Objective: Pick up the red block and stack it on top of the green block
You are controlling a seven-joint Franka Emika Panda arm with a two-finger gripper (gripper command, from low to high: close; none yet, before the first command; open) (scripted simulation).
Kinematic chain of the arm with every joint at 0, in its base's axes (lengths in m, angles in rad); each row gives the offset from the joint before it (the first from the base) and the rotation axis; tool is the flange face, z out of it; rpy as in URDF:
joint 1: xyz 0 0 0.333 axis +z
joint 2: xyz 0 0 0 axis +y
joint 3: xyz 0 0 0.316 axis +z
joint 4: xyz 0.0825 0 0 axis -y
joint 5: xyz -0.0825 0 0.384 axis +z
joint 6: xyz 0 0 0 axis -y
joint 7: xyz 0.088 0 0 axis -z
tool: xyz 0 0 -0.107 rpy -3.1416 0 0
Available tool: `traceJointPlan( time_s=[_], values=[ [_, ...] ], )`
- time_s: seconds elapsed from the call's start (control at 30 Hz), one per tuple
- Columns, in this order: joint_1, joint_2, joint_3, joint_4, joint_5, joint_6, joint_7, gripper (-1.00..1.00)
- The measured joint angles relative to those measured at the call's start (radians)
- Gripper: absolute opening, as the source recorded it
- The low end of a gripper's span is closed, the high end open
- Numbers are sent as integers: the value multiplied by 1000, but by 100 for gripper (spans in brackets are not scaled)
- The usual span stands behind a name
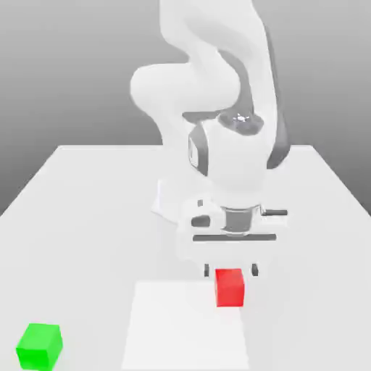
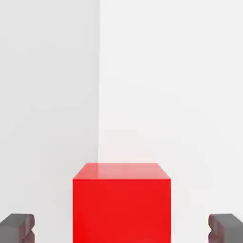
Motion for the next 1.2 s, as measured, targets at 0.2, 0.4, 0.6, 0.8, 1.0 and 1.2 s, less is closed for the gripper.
traceJointPlan(
  time_s=[0.2,0.4,0.6,0.8,1.0,1.2],
  values=[
    [17,30,-20,4,-16,27,12,-100],
    [-3,-86,19,-13,57,-71,-40,-100],
    [-75,-181,-19,47,131,-226,-69,-100],
    [-261,-76,-105,260,151,-336,-16,-100],
    [-389,35,-235,475,163,-442,43,-100],
    [-433,192,-232,520,210,-331,22,100]
  ],
)
